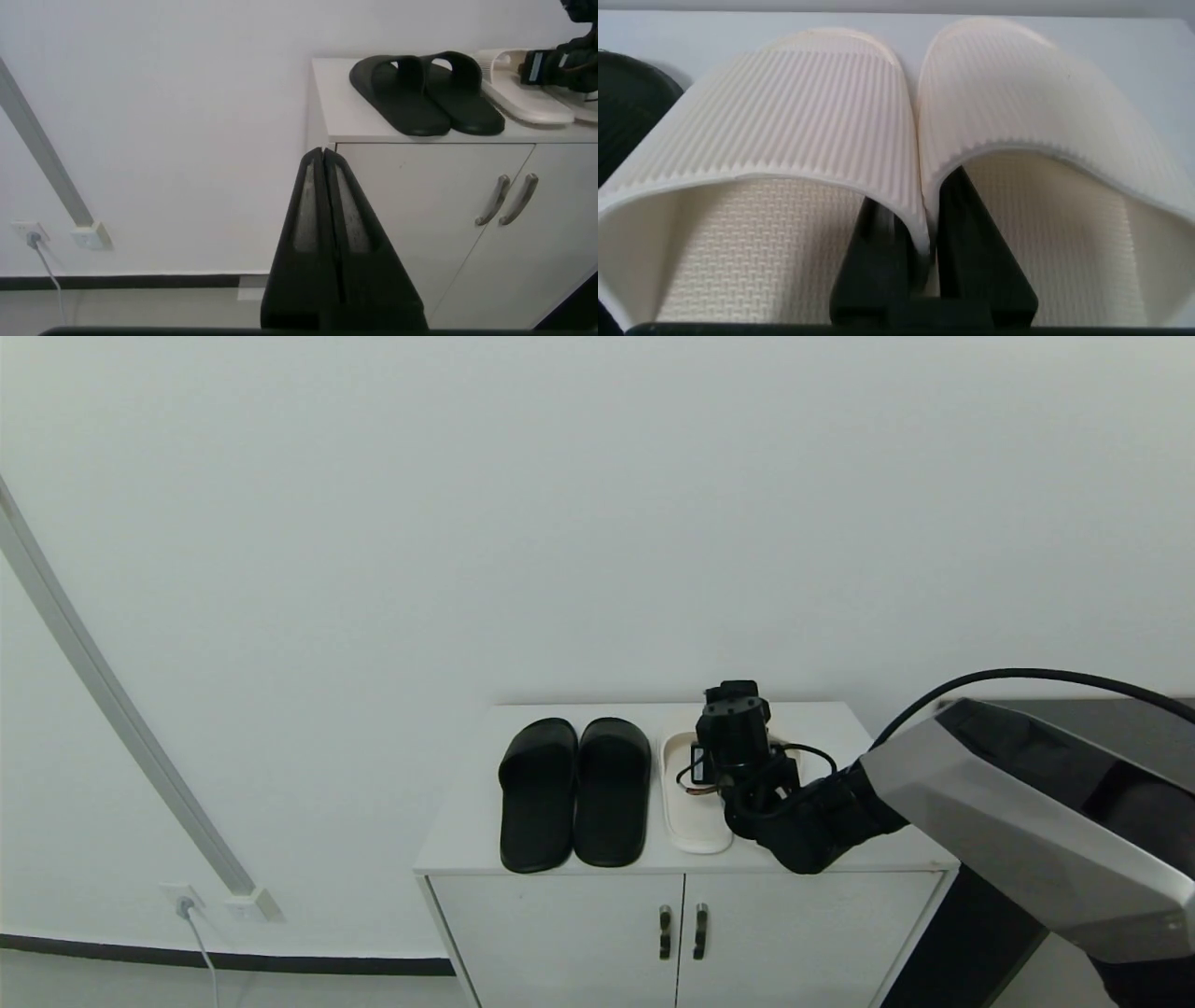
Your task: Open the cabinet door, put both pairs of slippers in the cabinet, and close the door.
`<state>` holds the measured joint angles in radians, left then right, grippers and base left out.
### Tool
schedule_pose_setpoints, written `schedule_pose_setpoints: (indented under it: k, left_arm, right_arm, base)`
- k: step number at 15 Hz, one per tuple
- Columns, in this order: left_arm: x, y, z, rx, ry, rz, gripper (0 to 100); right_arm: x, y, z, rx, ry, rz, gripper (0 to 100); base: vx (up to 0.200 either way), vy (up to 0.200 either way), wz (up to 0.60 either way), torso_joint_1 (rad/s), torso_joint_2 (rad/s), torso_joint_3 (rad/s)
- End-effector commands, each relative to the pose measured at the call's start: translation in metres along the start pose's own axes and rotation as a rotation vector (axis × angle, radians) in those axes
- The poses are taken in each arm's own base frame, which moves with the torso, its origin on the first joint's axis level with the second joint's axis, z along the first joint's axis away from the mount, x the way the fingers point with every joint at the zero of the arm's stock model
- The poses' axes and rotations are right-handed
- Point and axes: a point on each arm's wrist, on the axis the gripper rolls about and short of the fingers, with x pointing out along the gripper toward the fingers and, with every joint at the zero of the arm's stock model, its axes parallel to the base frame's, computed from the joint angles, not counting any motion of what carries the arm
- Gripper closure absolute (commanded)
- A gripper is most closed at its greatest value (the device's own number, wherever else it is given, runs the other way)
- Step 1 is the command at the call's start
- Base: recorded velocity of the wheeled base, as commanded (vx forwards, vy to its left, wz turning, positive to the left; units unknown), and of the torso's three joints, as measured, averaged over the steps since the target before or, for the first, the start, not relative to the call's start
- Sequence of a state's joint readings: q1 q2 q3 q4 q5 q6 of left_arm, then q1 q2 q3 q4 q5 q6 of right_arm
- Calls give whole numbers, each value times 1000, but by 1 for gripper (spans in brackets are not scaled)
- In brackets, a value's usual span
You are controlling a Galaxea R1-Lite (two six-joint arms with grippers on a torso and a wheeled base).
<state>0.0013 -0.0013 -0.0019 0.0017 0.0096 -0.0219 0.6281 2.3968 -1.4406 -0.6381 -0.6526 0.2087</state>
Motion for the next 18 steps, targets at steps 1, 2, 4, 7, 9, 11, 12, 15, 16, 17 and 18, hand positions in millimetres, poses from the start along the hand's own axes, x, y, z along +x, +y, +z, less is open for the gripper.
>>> schedule_pose_setpoints:
  k: [1,2,4,7,9,11,12,15,16,17,18]
  left_arm:
    - [0,0,0,-1,0,1,100]
    - [0,0,0,-1,1,1,100]
    - [0,0,0,0,1,1,100]
    - [0,0,0,0,1,3,100]
    - [0,0,0,4,1,3,100]
    - [0,0,0,4,1,3,100]
    - [0,0,0,4,1,1,100]
    - [0,0,0,4,1,3,100]
    - [0,0,0,2,0,3,100]
    - [0,0,0,2,1,3,100]
    - [0,0,0,2,1,3,100]
  right_arm:
    - [-23,-10,30,14,-37,18,100]
    - [-33,-14,37,12,-46,46,100]
    - [-70,-29,50,-22,-82,170,100]
    - [-119,-50,46,-102,-134,365,100]
    - [-152,-63,42,-127,-112,504,100]
    - [-176,-77,36,-142,-81,619,100]
    - [-187,-84,33,-151,-63,694,100]
    - [-201,-93,31,-141,-32,800,100]
    - [-204,-95,30,-141,-24,824,100]
    - [-205,-96,29,-142,-20,829,100]
    - [-205,-97,28,-148,-11,828,100]
  base:
    - [0,0,0,0,0,0]
    - [0,0,0,0,0,0]
    - [0,0,0,0,0,0]
    - [0,0,0,0,0,0]
    - [0,0,0,0,0,0]
    - [0,0,0,0,0,0]
    - [0,0,0,0,0,0]
    - [0,0,0,0,0,0]
    - [0,0,0,0,0,0]
    - [0,0,0,0,0,0]
    - [0,0,0,0,0,0]
